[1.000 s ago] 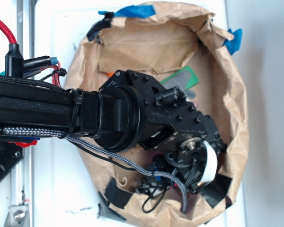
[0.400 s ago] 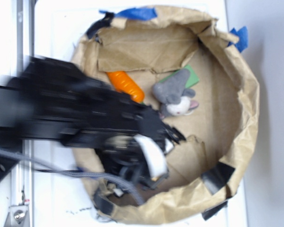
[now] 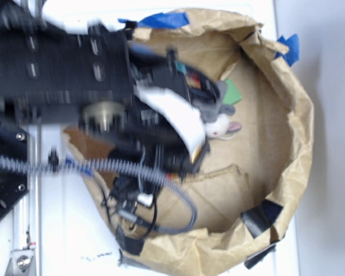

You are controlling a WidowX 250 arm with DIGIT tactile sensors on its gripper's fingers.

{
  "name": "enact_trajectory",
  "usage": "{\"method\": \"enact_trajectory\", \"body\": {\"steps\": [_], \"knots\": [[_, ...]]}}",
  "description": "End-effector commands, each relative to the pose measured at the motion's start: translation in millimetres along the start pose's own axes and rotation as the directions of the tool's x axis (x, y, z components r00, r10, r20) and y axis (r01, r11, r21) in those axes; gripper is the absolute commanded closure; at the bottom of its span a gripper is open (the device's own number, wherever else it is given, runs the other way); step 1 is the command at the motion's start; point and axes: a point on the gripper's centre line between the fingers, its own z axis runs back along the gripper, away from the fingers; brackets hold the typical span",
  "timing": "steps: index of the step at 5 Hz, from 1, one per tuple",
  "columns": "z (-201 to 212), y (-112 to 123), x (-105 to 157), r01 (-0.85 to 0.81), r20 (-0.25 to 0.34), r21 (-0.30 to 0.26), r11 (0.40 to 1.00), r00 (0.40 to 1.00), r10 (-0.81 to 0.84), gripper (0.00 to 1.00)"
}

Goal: Grab the shell.

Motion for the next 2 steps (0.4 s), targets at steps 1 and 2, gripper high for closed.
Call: {"method": "enact_trajectory", "body": {"steps": [1, 2], "knots": [[29.3, 11.1, 10.2, -0.262, 0.030, 0.056, 0.963, 0.965, 0.261, 1.00], [33.9, 11.7, 8.3, -0.304, 0.046, 0.062, 0.951, 0.952, 0.302, 1.00]]}}
